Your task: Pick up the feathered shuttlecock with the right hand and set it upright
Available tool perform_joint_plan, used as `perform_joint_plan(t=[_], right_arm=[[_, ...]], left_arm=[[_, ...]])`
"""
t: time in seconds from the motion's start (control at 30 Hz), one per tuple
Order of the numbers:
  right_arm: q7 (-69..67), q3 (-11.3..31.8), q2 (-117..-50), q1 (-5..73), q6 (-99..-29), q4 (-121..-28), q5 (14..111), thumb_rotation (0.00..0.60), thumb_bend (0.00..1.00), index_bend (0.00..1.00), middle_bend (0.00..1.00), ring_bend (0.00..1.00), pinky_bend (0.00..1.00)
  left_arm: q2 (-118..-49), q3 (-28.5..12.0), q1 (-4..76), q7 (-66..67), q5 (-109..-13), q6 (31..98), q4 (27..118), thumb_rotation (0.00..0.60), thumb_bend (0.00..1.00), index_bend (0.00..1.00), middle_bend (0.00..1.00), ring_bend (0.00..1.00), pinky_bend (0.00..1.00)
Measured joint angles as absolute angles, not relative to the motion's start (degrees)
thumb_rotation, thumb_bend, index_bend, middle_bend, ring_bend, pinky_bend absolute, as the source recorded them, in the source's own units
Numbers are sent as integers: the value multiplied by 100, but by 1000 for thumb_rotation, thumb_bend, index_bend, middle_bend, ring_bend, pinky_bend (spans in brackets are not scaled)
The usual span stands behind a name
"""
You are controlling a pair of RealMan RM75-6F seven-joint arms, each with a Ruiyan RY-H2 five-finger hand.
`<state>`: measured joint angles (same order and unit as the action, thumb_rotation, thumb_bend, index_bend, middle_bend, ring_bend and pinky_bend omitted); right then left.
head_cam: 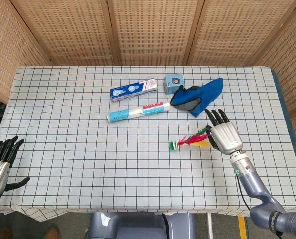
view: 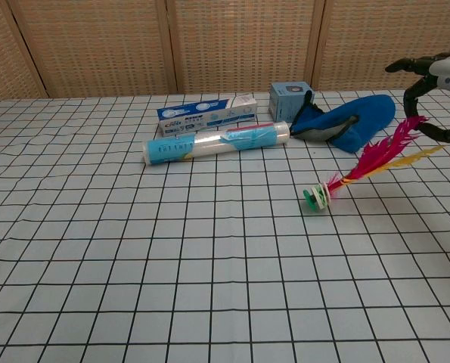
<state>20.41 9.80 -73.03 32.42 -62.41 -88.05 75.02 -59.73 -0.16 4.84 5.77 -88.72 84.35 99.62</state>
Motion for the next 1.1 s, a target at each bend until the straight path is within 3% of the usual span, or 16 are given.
perform_joint_plan(t=[0.4, 0.77, 0.83, 0.9, 0.97, 1.03, 1.1], right_arm=[[2958, 1039, -7010, 3287, -6483, -9308, 7447, 600, 721, 741, 69, 0, 0], [3554, 913, -7293, 3393, -6492, -9565, 7427, 600, 718, 745, 69, 0, 0], [3677, 904, -7381, 3432, -6510, -9619, 7449, 600, 660, 722, 69, 0, 0], [3774, 896, -7458, 3470, -6549, -9673, 7520, 600, 481, 590, 60, 0, 0], [3847, 892, -7503, 3494, -6581, -9720, 7561, 600, 161, 245, 24, 0, 0], [3862, 908, -7516, 3501, -6613, -9800, 7552, 600, 13, 43, 2, 0, 0], [3825, 939, -7507, 3502, -6657, -9890, 7546, 600, 0, 0, 0, 0, 0]], left_arm=[[-5921, 4, 452, 430, -8926, 8503, 9934, 600, 0, 0, 0, 0, 0], [-5936, 15, 437, 472, -8950, 8530, 9956, 600, 0, 0, 0, 0, 0], [-5935, 17, 433, 475, -8956, 8539, 9961, 600, 0, 0, 0, 0, 0], [-5934, 19, 426, 469, -8958, 8547, 9961, 600, 0, 0, 0, 0, 0], [-5931, 19, 425, 462, -8956, 8547, 9957, 600, 0, 0, 0, 0, 0], [-5927, 19, 424, 453, -8957, 8549, 9954, 600, 0, 0, 0, 0, 0], [-5923, 20, 423, 441, -8957, 8549, 9951, 600, 0, 0, 0, 0, 0]])
